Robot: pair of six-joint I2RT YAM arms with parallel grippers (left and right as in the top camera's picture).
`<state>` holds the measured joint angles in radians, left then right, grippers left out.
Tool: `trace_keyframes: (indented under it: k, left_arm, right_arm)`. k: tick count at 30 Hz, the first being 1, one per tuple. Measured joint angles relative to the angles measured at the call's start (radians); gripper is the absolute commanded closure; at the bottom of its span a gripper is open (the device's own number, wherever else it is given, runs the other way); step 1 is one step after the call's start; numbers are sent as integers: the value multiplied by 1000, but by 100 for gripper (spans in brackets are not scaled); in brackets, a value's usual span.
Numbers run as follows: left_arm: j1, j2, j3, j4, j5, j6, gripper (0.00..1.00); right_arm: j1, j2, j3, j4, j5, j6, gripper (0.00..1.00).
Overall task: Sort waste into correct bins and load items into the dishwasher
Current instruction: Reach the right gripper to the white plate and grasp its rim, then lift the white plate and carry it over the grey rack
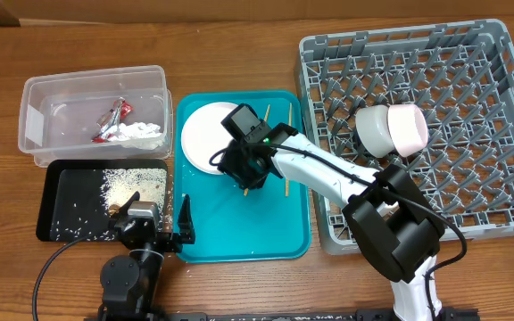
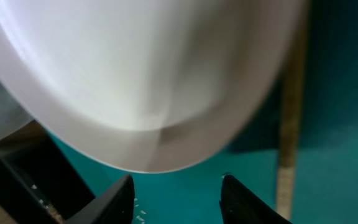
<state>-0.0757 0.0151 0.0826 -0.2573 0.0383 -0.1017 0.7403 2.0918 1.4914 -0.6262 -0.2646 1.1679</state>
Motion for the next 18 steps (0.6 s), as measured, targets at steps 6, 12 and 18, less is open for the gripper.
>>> trace_keyframes:
  k: [6, 12, 18]
  left_arm:
    - [0, 0, 0, 0, 0, 0, 0]
    - [0, 0, 0, 0, 0, 0, 0]
    - [0, 0, 0, 1, 0, 0, 0]
  right_arm:
    - [0, 1, 0, 20, 14, 106, 56]
    - [0, 44, 0, 19, 17, 152, 64]
    - [0, 51, 1, 20, 22, 171, 96]
